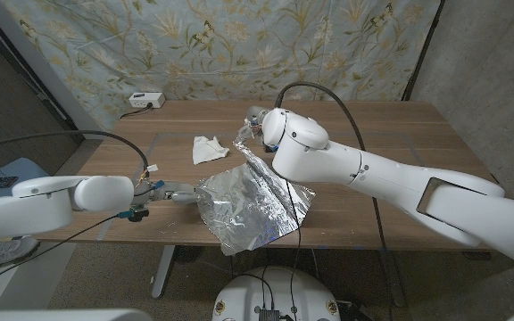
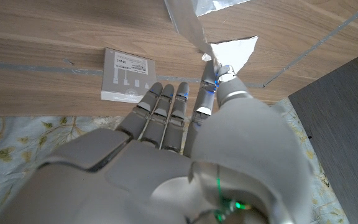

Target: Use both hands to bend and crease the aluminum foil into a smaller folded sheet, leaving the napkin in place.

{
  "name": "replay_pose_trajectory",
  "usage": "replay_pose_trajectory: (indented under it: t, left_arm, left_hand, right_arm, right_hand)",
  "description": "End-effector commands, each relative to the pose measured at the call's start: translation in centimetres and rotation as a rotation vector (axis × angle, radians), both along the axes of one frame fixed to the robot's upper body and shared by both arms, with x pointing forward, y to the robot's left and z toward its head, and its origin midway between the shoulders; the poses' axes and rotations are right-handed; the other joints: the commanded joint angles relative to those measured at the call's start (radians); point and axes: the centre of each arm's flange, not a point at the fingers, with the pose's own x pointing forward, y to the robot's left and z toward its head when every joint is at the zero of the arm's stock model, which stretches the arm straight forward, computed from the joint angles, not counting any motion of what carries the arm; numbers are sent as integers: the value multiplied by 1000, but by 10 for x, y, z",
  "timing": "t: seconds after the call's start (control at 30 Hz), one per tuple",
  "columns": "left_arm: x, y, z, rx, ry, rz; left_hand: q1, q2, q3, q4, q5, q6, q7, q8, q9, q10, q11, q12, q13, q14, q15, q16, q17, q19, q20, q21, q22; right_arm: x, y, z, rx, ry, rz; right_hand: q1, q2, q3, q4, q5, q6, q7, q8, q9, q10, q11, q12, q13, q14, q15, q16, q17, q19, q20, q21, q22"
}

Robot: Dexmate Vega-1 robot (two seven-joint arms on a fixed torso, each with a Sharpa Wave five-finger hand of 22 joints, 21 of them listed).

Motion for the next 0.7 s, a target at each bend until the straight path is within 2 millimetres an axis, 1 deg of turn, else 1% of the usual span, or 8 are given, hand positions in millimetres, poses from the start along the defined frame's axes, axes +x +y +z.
replay_pose_trajectory:
  t: [0.03,0.27,0.47,0.7]
  left_arm:
    - [1,3,0,-25,3,2]
    - [1,4,0,-33,0,4]
    - [1,4,1,-38,0,-3]
    - [1,3,1,-34,0,-12]
  left_hand:
    - [5,6,-6,-1,0,-4,2,-3,4,-3,1,-1,1,-2,0,0,1,-80,1,3,3]
    - [5,6,-7,-1,0,-5,0,-3,4,-5,2,-2,1,-3,0,-2,1,-81,1,3,3]
    - [6,6,-7,-1,1,-4,-1,-3,4,-5,1,-3,1,-4,2,-3,0,-81,1,3,3]
    - [8,7,-6,-2,1,-3,-3,-2,4,-6,2,-4,1,-4,3,-4,0,-81,1,3,3]
  right_arm:
    - [-2,23,-6,-26,31,64]
    - [2,35,-8,-40,55,99]
    - [10,40,-12,-29,83,121]
    - [15,45,-16,-25,111,140]
  right_hand:
    - [-5,13,-4,5,-4,-18,6,-9,2,-7,20,-4,3,4,16,-5,4,6,12,4,4]
    - [-8,16,-7,5,-5,-41,14,-22,1,-15,25,-5,3,-2,25,-7,4,4,17,3,4]
    - [-9,17,-8,5,-5,-44,17,-24,1,-19,28,-6,3,-5,28,-9,4,4,18,3,4]
    - [-13,19,-10,6,-5,-51,14,-28,1,-22,31,-5,3,-7,32,-10,4,4,21,3,4]
